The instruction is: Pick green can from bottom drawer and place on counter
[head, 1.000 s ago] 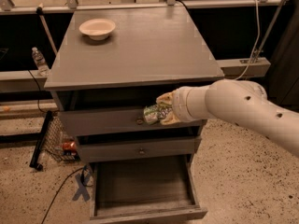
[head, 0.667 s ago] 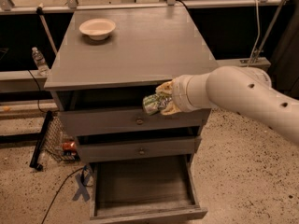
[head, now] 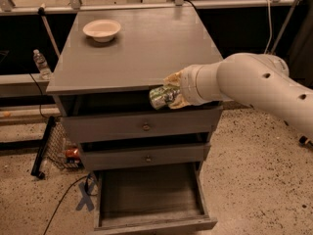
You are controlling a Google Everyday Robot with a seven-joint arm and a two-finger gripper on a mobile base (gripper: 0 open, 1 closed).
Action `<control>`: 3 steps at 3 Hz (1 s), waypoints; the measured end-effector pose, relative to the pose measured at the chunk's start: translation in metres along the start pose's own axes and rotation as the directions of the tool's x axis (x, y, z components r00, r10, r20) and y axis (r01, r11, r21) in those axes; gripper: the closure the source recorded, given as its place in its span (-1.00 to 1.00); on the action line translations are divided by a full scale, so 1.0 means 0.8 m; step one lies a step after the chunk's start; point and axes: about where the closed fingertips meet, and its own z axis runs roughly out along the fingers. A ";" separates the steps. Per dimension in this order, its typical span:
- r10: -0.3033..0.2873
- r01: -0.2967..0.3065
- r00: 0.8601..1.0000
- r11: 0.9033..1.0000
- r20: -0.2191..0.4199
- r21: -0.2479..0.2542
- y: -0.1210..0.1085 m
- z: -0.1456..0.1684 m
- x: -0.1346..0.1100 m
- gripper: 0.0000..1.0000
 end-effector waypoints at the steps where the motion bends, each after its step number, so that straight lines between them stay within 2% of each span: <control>1: -0.043 0.043 0.999 0.999 -0.010 0.017 -0.030 -0.008 0.004 1.00; 2: -0.093 0.094 0.995 0.995 -0.020 0.032 -0.061 -0.019 0.004 1.00; 3: -0.170 0.171 0.985 0.984 -0.012 0.046 -0.106 -0.021 0.003 1.00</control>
Offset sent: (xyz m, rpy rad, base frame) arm 0.0333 -0.0010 0.0749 -0.0837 -0.1231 0.0564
